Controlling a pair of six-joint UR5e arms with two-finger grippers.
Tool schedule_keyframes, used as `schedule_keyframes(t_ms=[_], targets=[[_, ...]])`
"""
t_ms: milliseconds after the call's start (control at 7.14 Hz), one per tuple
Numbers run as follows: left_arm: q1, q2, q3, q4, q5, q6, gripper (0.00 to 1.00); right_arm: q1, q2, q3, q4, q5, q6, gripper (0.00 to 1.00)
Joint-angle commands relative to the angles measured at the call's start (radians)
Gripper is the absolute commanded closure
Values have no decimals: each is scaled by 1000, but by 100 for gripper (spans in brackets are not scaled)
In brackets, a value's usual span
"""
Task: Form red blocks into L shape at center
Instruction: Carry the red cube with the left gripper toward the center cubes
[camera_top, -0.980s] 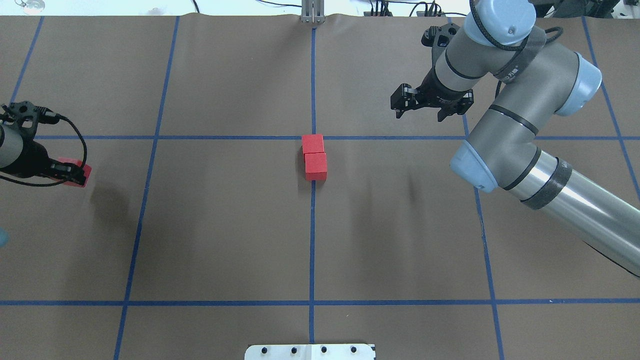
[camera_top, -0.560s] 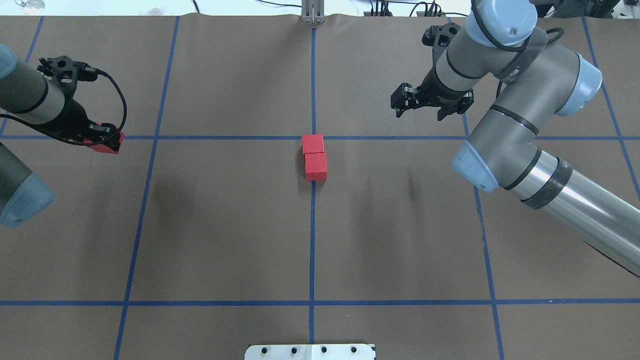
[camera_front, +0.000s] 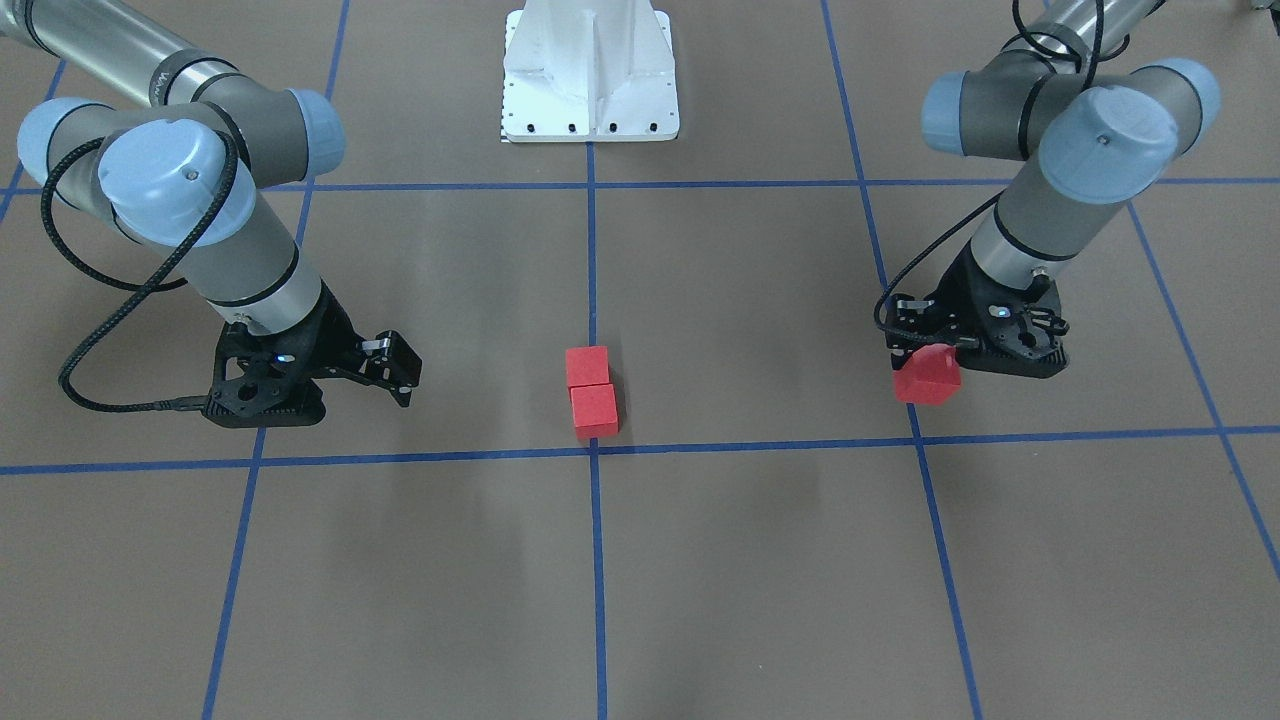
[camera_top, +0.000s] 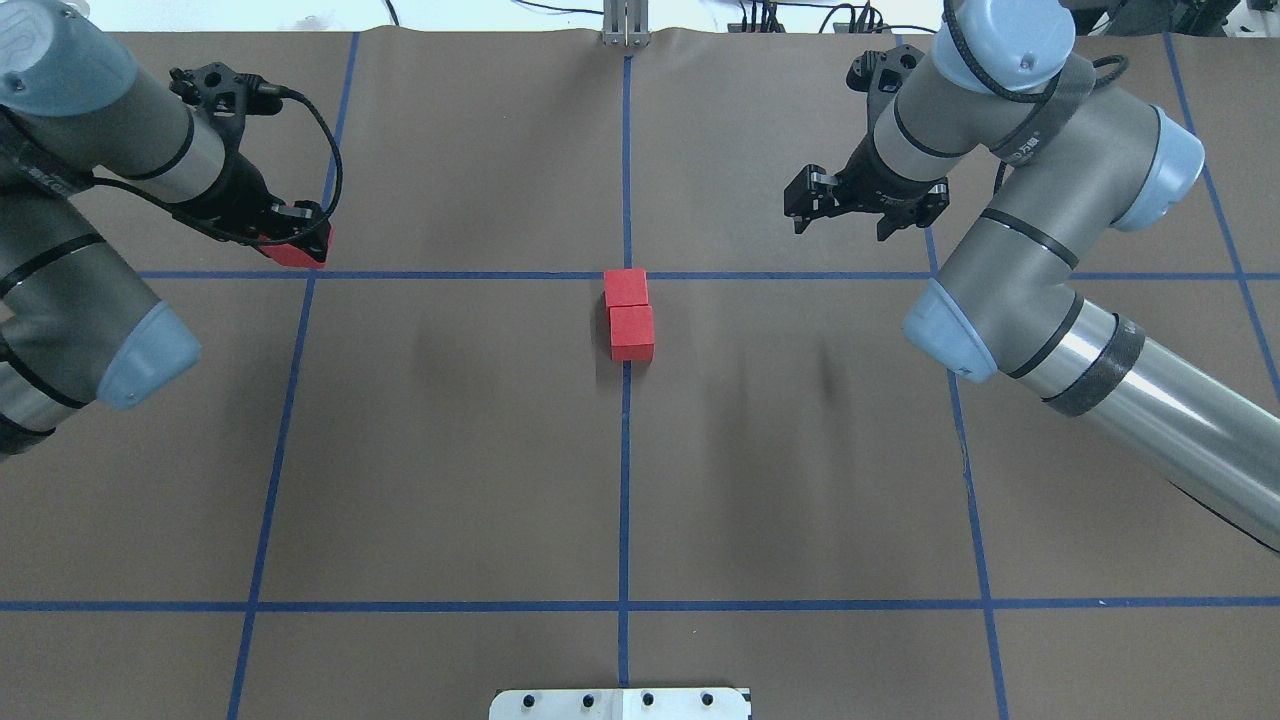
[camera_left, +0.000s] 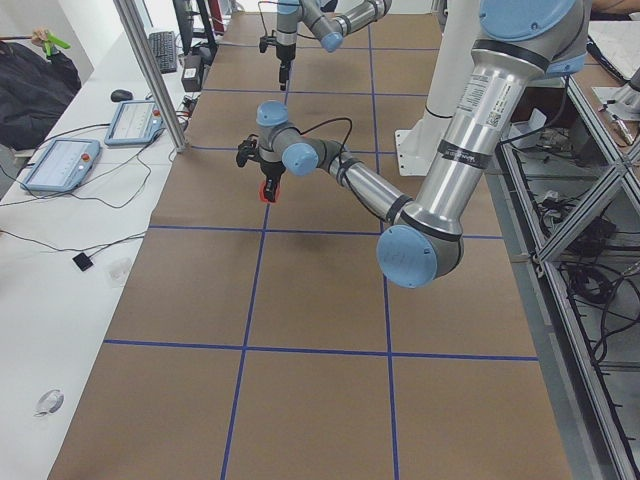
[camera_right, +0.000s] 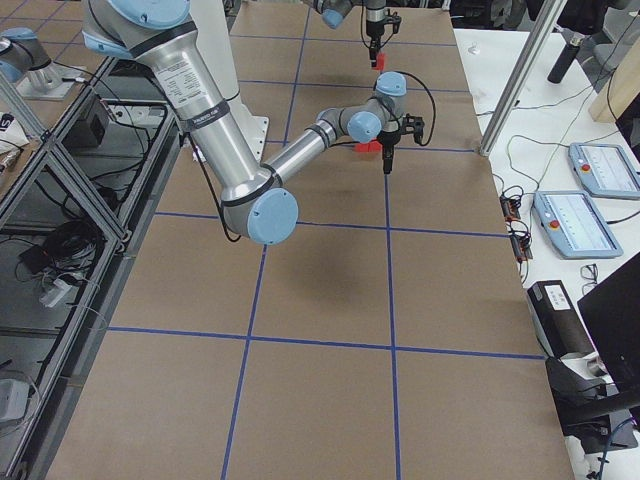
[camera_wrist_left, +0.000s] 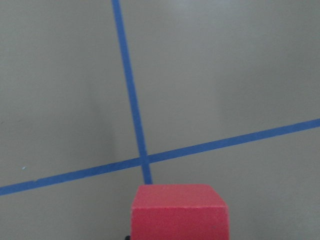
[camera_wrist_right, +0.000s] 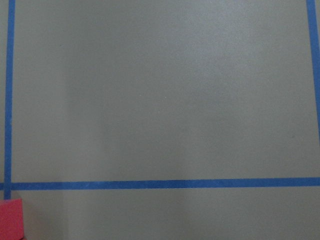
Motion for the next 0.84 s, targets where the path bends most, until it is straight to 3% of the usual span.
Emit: schedule_keyframes(t_ms=[0,420,700], targets=[[65,-118,78,4,24,-472,100,1,1,0,0,0,1,1],[186,-178,116,56,220,-1047,100,2,-3,0,0,-2,-1,1],[249,-300,206,173,345,-1306,100,4,-3,1,0,-2,-1,1]])
